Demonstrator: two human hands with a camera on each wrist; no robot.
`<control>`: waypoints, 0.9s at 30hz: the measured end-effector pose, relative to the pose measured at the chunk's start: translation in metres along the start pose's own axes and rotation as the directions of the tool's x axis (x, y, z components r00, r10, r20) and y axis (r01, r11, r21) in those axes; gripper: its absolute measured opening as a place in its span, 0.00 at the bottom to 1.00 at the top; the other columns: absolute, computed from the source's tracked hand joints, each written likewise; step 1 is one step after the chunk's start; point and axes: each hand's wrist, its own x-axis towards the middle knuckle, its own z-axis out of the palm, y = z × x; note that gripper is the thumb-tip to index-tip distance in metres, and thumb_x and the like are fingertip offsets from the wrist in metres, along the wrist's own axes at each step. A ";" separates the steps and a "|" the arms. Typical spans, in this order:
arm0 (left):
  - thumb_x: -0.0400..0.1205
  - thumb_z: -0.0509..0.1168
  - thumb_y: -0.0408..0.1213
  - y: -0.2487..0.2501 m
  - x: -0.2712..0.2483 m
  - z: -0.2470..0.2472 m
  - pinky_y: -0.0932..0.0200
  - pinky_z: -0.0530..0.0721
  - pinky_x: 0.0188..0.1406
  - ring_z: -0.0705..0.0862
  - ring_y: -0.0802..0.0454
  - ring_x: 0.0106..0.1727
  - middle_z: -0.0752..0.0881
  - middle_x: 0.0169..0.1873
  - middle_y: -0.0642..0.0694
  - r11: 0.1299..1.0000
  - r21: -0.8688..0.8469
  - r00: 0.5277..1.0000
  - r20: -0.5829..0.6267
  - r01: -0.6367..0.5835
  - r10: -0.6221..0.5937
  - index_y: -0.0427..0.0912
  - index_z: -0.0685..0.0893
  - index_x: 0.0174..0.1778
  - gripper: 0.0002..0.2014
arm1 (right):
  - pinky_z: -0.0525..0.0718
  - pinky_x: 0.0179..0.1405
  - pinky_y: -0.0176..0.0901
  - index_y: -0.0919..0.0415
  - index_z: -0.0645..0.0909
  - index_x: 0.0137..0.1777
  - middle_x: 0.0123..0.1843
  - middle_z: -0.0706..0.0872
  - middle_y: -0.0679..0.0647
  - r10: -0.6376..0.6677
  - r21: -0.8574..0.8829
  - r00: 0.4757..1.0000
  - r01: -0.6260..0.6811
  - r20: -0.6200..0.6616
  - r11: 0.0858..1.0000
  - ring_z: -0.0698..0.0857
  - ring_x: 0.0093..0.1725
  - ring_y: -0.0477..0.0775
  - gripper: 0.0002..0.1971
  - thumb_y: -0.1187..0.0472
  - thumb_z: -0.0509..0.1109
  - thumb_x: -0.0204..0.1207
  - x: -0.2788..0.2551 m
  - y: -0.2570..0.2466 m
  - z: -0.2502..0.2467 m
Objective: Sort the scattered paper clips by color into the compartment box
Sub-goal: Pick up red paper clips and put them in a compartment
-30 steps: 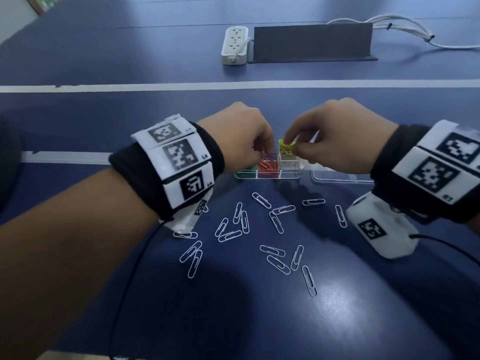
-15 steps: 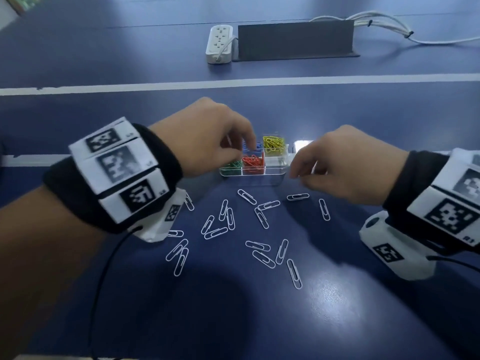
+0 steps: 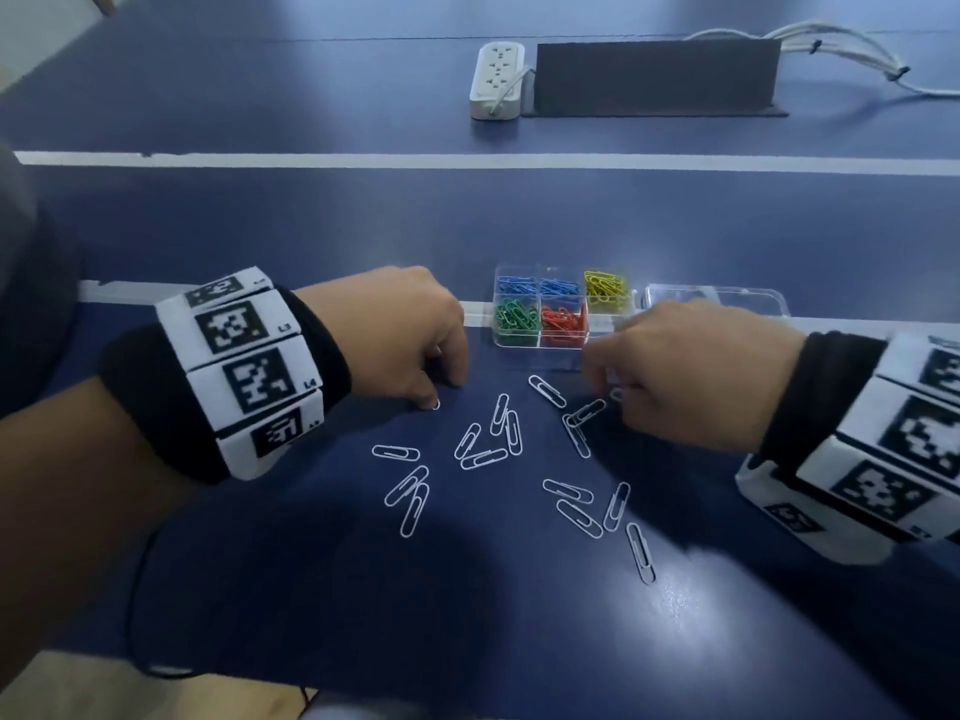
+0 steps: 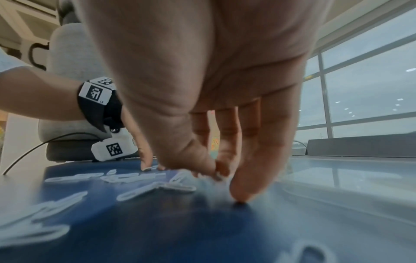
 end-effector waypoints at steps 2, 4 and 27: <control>0.69 0.74 0.46 0.001 0.002 0.000 0.60 0.81 0.48 0.80 0.58 0.42 0.88 0.47 0.56 0.999 0.035 1.000 -0.003 -0.023 0.023 0.56 0.90 0.45 0.10 | 0.72 0.39 0.40 0.47 0.81 0.52 0.52 0.83 0.50 0.000 -0.011 0.998 -0.001 -0.068 1.000 0.82 0.51 0.56 0.13 0.61 0.61 0.73 0.007 -0.004 -0.001; 0.70 0.72 0.45 0.000 0.002 0.000 0.58 0.82 0.49 0.84 0.55 0.45 0.89 0.46 0.55 0.998 0.053 0.999 -0.002 -0.036 0.036 0.54 0.91 0.42 0.07 | 0.67 0.35 0.38 0.49 0.84 0.53 0.53 0.82 0.51 -0.017 -0.016 0.991 0.015 -0.130 1.000 0.81 0.52 0.56 0.13 0.61 0.60 0.75 0.015 -0.010 -0.002; 0.76 0.63 0.44 0.030 0.003 0.003 0.58 0.80 0.44 0.78 0.53 0.35 0.82 0.31 0.54 0.982 -0.181 0.994 -0.092 0.047 -0.064 0.47 0.85 0.39 0.07 | 0.83 0.54 0.50 0.49 0.86 0.50 0.49 0.89 0.49 -0.147 0.034 0.988 0.145 0.040 0.989 0.83 0.52 0.55 0.13 0.61 0.65 0.69 0.015 -0.010 -0.011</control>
